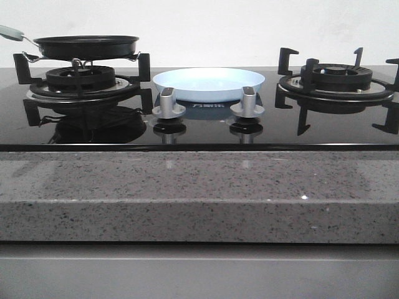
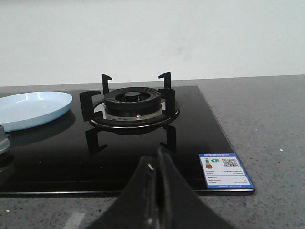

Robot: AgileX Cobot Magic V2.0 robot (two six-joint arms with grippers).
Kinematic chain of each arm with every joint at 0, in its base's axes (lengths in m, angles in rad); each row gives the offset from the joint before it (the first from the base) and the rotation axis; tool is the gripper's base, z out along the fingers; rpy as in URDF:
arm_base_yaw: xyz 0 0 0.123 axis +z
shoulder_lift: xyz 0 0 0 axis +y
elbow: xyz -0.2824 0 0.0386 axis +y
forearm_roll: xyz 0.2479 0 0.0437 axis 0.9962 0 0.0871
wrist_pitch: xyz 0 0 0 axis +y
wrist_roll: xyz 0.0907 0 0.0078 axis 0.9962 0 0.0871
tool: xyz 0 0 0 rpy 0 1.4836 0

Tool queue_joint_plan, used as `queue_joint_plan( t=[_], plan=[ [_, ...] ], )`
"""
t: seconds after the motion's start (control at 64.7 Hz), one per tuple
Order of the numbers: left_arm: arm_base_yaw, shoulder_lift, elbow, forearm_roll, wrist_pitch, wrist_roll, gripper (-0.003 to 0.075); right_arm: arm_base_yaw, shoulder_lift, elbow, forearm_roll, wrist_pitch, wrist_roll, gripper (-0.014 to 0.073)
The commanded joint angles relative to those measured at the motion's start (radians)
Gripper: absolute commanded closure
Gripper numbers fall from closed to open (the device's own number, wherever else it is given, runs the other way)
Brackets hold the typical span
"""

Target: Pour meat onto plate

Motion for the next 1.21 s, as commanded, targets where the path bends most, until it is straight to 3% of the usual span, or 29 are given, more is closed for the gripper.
queue_joint_plan(
  t=[0.0, 0.804, 1.051, 1.19],
  plan=[
    [-0.010, -0.016, 0.006, -0.007, -0.084, -0.010, 0.0741, -0.006, -0.019, -0.006, -0.010, -0.089, -0.004, 0.0662],
    [-0.010, -0.016, 0.006, -0.007, -0.084, -0.010, 0.0741, -0.006, -0.019, -0.006, -0.010, -0.089, -0.004, 0.0662],
    [-0.010, -0.016, -0.017, -0.014, -0.182, -0.010, 0.0741, -0.006, -0.019, -0.010, -0.010, -0.121, -0.004, 0.0662],
    [-0.010, -0.014, -0.136, -0.043, -0.078, -0.010, 0.0741, -0.005, -0.018, -0.087, -0.016, -0.094, -0.004, 0.0662]
  ],
)
